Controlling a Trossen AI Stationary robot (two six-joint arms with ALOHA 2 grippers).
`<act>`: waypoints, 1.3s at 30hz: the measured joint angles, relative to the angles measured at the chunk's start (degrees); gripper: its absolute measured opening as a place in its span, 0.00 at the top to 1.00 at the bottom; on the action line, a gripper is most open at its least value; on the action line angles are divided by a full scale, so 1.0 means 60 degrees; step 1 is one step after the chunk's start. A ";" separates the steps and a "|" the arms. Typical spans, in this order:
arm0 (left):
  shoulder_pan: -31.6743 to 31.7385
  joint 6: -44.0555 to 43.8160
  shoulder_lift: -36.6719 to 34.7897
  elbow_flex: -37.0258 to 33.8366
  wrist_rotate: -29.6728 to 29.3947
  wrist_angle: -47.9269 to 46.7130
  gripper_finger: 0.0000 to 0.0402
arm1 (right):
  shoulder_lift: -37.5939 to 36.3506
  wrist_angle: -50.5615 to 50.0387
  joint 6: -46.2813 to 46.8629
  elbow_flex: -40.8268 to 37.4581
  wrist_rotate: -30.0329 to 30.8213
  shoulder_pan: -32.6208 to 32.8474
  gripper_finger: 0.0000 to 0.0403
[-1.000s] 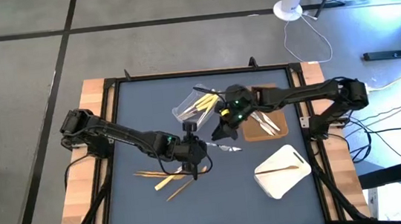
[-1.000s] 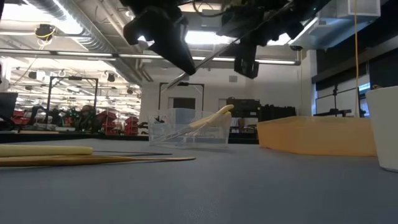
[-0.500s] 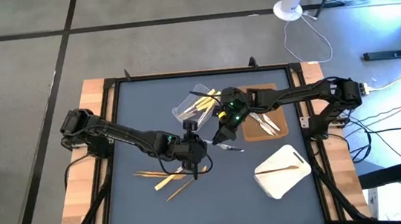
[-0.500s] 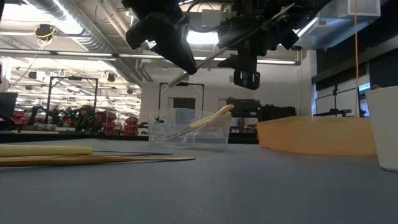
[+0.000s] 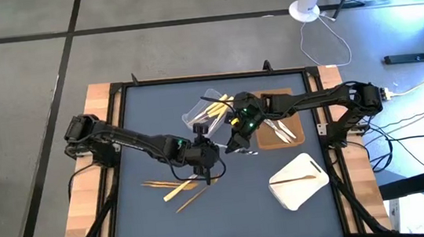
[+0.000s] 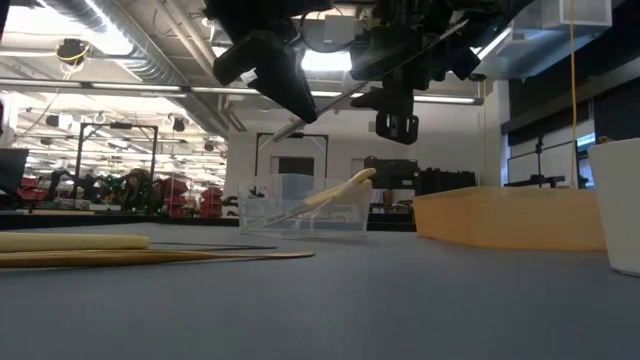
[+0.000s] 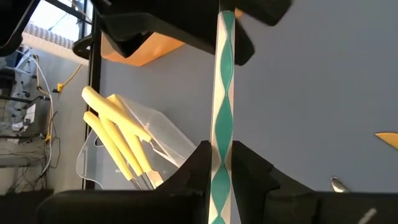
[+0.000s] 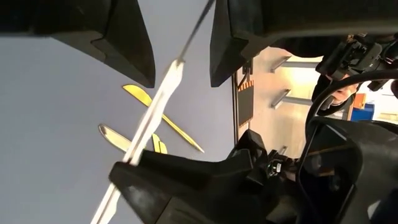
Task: Sort silverware by color (type)
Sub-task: Put the white knife into the orange bin
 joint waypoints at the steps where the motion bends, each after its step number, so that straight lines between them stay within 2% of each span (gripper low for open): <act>1: 0.0027 0.0000 -0.0002 0.0000 0.0001 0.0000 0.90 | 0.0000 -0.0004 -0.0025 0.0000 -0.0002 0.0002 0.65; 8: 0.0082 0.0442 -0.0001 0.0000 0.0087 0.0061 0.90 | 0.0000 -0.0025 -0.0038 -0.0002 0.0098 0.0011 0.67; 19: 0.0078 0.0463 -0.0007 0.0000 0.0143 0.0022 0.90 | 0.0000 -0.0143 -0.0092 -0.0029 0.0497 0.0007 0.88; 24: 0.0074 0.0463 -0.0011 0.0000 0.0131 0.0004 0.90 | 0.0000 -0.0219 -0.0097 -0.0033 0.0714 0.0007 0.94; 31: 0.0074 0.0458 -0.0014 0.0000 0.0165 0.0029 0.88 | 0.0000 -0.0342 -0.0140 -0.0033 0.0714 0.0000 0.98; 39: 0.0074 0.0402 -0.0012 0.0000 0.0229 0.0225 0.78 | -0.0009 0.0017 -0.0220 0.0015 0.0718 0.0002 0.98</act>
